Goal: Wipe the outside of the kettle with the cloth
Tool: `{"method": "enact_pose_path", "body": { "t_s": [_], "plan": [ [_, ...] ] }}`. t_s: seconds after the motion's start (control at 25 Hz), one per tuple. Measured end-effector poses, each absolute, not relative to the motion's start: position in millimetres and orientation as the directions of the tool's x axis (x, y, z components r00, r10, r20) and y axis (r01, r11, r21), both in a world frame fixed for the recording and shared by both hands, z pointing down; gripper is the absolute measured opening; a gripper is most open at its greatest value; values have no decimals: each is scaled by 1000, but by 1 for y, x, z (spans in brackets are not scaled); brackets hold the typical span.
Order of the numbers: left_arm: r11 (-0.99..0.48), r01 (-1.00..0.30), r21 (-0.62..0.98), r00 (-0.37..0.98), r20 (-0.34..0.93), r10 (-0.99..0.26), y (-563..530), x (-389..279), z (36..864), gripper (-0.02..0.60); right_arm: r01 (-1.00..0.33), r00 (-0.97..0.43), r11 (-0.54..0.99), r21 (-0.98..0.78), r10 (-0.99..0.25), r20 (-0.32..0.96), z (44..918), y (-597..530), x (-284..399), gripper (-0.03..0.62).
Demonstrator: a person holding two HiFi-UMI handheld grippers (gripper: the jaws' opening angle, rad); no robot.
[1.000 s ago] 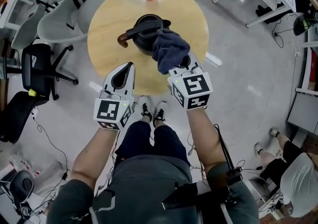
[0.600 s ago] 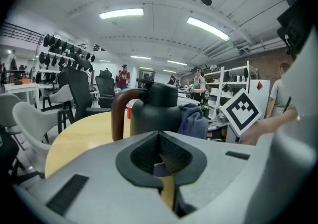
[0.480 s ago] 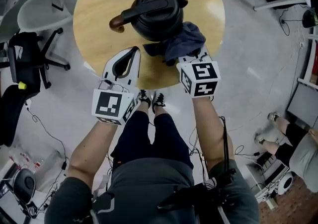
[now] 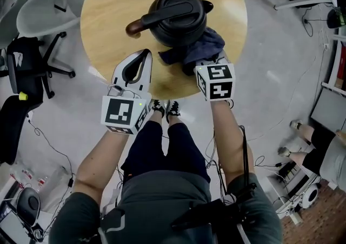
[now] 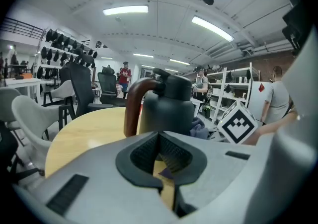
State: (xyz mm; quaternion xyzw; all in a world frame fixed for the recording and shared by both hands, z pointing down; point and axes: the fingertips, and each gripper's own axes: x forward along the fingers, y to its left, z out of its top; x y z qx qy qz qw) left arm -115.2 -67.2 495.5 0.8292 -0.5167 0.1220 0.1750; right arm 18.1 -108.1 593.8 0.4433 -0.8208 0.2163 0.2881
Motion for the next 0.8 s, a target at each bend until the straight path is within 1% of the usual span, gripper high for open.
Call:
{"method": "enact_pose_path", "body": {
  "t_s": [0.24,0.28,0.36,0.4,0.6,0.72,0.8],
  "plan": [
    [-333,-940,79,333,429,-839,-68,-152,484,11,-869,-438,489,-75,-691,575,511,-101,35,54],
    [-325,-943,74,324,425,-845,-68,-157,481,24,-870,-439,490,-64,-706,556,494,-103,37,55],
    [-321,-944,71,322,407,-855,-75,-163,473,122,-867,-445,496,-48,-729,520,464,-111,42,54],
    [-328,-943,62,324,398,-858,-79,-164,469,137,-864,-453,502,-43,-735,505,452,-115,43,54],
    [-398,-917,-35,360,360,-861,-104,-146,454,140,-803,-529,596,-16,-699,481,434,-138,36,54],
    [-394,-917,-59,348,359,-866,-112,-140,453,115,-771,-562,637,-6,-676,477,441,-149,30,54],
    [-375,-924,-78,324,361,-874,-112,-142,454,115,-756,-582,655,-16,-660,475,450,-151,29,54]
  ]
}}
